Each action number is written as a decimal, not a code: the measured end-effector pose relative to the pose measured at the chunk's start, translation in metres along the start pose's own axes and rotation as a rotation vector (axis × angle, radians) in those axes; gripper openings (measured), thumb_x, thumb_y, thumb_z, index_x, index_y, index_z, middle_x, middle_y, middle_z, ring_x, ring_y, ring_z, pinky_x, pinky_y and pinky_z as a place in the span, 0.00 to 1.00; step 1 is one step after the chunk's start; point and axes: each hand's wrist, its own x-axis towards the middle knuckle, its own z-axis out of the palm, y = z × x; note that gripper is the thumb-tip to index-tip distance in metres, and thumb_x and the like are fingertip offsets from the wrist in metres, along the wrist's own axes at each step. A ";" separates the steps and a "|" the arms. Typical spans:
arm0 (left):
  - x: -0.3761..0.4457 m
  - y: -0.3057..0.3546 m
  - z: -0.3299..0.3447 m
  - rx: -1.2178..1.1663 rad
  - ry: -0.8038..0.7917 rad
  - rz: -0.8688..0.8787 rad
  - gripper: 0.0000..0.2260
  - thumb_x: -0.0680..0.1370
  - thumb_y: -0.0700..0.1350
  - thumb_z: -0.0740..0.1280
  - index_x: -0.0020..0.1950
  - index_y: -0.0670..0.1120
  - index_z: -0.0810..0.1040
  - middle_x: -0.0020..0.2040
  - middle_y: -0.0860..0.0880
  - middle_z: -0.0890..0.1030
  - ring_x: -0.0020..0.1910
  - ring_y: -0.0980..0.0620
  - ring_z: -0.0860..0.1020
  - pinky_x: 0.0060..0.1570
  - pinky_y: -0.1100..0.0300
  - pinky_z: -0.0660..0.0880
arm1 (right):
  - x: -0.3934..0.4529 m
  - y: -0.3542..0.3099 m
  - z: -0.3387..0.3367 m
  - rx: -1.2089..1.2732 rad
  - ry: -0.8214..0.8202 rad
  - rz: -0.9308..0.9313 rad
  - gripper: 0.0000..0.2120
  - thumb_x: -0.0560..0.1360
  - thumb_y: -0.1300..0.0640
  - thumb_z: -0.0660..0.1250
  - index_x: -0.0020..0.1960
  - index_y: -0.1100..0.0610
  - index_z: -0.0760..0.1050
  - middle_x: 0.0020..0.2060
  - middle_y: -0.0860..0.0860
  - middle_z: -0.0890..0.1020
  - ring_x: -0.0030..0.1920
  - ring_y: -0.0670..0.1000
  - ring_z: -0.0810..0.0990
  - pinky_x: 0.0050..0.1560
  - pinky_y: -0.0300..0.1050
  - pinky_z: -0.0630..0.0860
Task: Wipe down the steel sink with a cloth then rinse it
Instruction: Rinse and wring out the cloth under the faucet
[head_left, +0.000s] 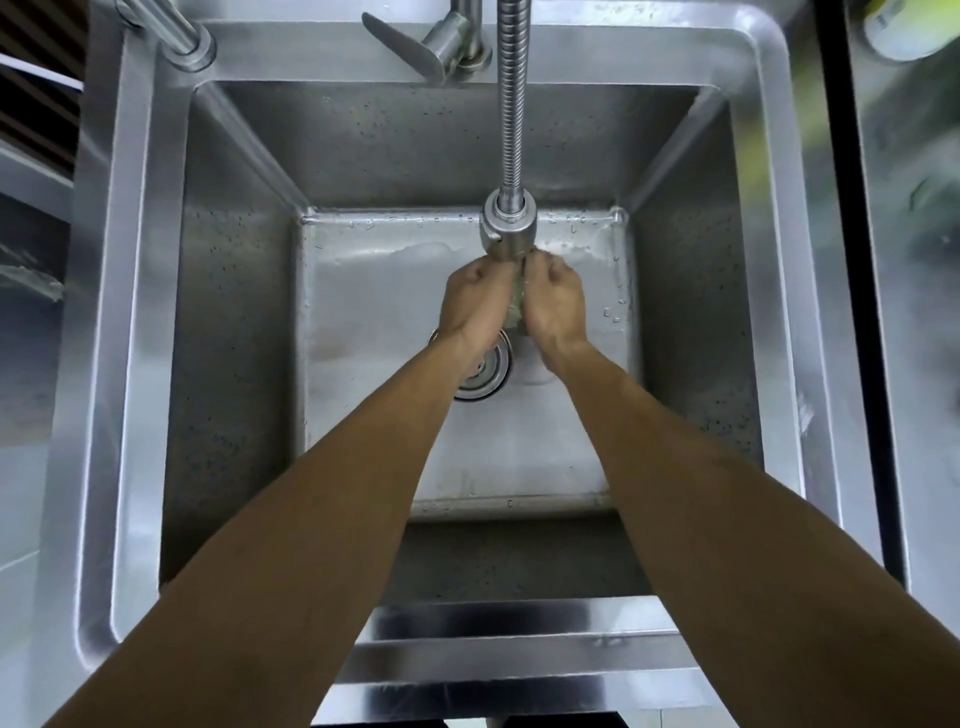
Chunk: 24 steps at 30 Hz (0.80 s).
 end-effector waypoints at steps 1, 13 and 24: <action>0.003 -0.003 -0.004 0.009 0.022 0.004 0.10 0.80 0.51 0.66 0.43 0.48 0.80 0.35 0.49 0.81 0.34 0.51 0.79 0.30 0.57 0.76 | -0.008 0.002 0.003 -0.056 -0.024 -0.035 0.18 0.84 0.52 0.56 0.38 0.54 0.73 0.35 0.51 0.79 0.37 0.50 0.77 0.44 0.54 0.80; 0.001 -0.018 -0.035 0.109 -0.037 0.001 0.21 0.84 0.60 0.62 0.50 0.43 0.82 0.40 0.50 0.84 0.42 0.51 0.83 0.46 0.56 0.79 | -0.043 0.028 -0.001 -0.343 -0.303 -0.322 0.12 0.87 0.48 0.55 0.54 0.51 0.75 0.42 0.46 0.82 0.44 0.47 0.81 0.41 0.36 0.72; 0.008 -0.010 -0.037 0.076 -0.106 0.141 0.09 0.86 0.52 0.62 0.62 0.49 0.75 0.50 0.50 0.82 0.40 0.55 0.82 0.37 0.58 0.82 | -0.001 0.007 -0.004 0.049 -0.246 -0.195 0.09 0.84 0.57 0.62 0.61 0.53 0.78 0.50 0.50 0.85 0.51 0.50 0.84 0.52 0.48 0.82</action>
